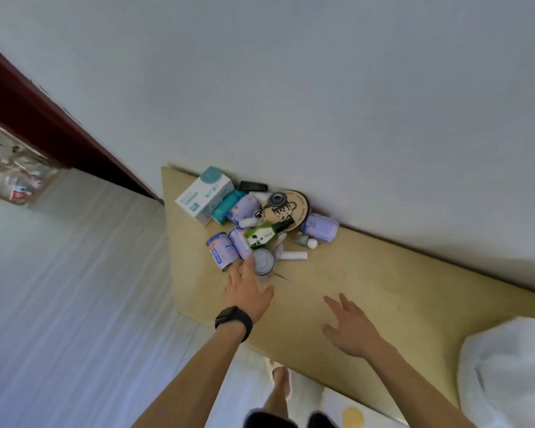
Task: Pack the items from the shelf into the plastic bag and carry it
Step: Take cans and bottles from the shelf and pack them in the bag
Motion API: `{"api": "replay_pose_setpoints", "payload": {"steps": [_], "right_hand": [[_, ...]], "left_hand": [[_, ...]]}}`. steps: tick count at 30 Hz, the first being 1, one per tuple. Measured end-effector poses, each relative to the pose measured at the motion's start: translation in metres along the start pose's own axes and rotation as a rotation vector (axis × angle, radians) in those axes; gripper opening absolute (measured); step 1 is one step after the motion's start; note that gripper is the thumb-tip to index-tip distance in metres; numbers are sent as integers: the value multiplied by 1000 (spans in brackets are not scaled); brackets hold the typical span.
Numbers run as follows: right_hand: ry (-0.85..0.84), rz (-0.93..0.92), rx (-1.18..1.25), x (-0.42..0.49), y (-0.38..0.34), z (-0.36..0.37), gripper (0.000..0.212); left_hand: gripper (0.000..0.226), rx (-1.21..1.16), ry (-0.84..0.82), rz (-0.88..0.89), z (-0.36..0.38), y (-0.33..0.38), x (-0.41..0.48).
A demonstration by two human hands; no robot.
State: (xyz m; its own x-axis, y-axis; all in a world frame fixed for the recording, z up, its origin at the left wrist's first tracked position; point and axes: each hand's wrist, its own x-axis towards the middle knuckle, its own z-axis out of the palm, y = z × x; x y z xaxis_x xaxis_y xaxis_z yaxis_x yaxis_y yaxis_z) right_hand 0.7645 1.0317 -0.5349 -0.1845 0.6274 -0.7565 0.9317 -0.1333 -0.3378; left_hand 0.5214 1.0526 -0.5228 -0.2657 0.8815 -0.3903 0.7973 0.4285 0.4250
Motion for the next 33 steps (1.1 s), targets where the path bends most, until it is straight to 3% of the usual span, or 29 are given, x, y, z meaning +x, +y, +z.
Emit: {"api": "replay_pose_setpoints", "payload": {"steps": [3, 6, 12, 14, 18, 21, 28, 33], "right_hand": [[-118, 120, -103, 29, -8, 22, 82], [-104, 163, -147, 36, -8, 43, 89], [-121, 180, -179, 36, -10, 31, 80], [-39, 164, -158, 39, -25, 18, 72], [315, -15, -136, 68, -72, -13, 57], [397, -66, -210, 96, -103, -27, 52], [263, 33, -424, 113, -95, -24, 49], [152, 220, -210, 88, -58, -12, 41]], "left_hand": [[75, 45, -20, 82, -6, -4, 25], [66, 95, -67, 168, -5, -9, 39], [58, 88, -47, 213, 3, -12, 49], [61, 103, -60, 210, 1, -15, 49], [62, 146, -121, 261, -4, -17, 53], [58, 122, -148, 283, -12, -20, 55], [62, -470, -247, 15, -29, -39, 42], [63, -700, -275, -204, -33, -51, 45]]}}
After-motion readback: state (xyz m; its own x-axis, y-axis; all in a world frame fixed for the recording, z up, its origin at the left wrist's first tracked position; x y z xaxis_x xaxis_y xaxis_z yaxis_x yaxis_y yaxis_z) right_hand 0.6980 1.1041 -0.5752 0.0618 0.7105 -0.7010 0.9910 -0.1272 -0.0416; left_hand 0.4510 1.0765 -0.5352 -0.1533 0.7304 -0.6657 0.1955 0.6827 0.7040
